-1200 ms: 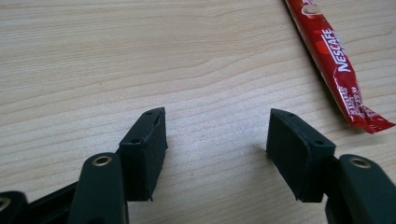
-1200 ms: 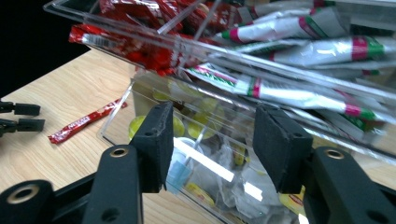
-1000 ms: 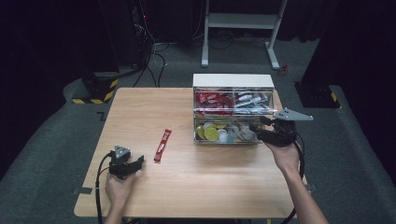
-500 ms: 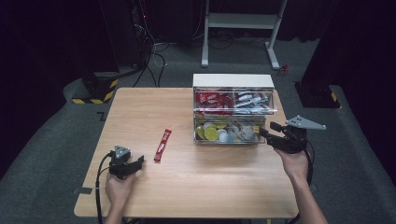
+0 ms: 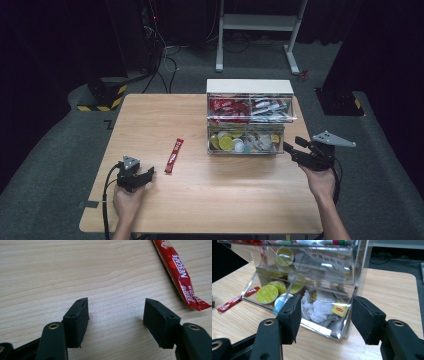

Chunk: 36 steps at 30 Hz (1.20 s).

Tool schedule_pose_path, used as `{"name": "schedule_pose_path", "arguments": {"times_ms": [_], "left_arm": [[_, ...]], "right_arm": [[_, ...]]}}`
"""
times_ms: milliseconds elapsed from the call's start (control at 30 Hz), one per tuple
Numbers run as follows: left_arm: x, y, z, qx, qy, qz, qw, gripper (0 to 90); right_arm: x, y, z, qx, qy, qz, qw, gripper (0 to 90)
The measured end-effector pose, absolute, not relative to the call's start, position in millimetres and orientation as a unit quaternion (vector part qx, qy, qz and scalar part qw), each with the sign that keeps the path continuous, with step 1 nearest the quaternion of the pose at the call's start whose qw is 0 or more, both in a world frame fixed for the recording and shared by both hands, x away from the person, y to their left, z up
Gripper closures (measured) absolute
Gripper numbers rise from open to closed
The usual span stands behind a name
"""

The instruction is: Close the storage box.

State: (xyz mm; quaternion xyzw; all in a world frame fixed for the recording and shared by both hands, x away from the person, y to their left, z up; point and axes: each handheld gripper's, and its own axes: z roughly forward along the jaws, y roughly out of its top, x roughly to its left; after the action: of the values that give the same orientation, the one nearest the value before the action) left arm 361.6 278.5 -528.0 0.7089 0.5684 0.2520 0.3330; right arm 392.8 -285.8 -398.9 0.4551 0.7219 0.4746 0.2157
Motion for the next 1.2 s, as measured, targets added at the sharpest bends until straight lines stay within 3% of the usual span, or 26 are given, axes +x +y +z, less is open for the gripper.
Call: {"name": "schedule_pose_path", "arguments": {"times_ms": [633,1200], "left_arm": [[361.7,278.2,-528.2,0.708,0.569,0.253,0.333,37.4],[361.7,278.1,-528.1,0.709,0.568,0.253,0.333,37.3]], "right_arm": [[385.3,-295.1,-427.9,0.478,0.709,0.476,0.207,40.2],[385.2,-294.3,-474.1,0.507,0.703,0.458,0.200,39.7]]}}
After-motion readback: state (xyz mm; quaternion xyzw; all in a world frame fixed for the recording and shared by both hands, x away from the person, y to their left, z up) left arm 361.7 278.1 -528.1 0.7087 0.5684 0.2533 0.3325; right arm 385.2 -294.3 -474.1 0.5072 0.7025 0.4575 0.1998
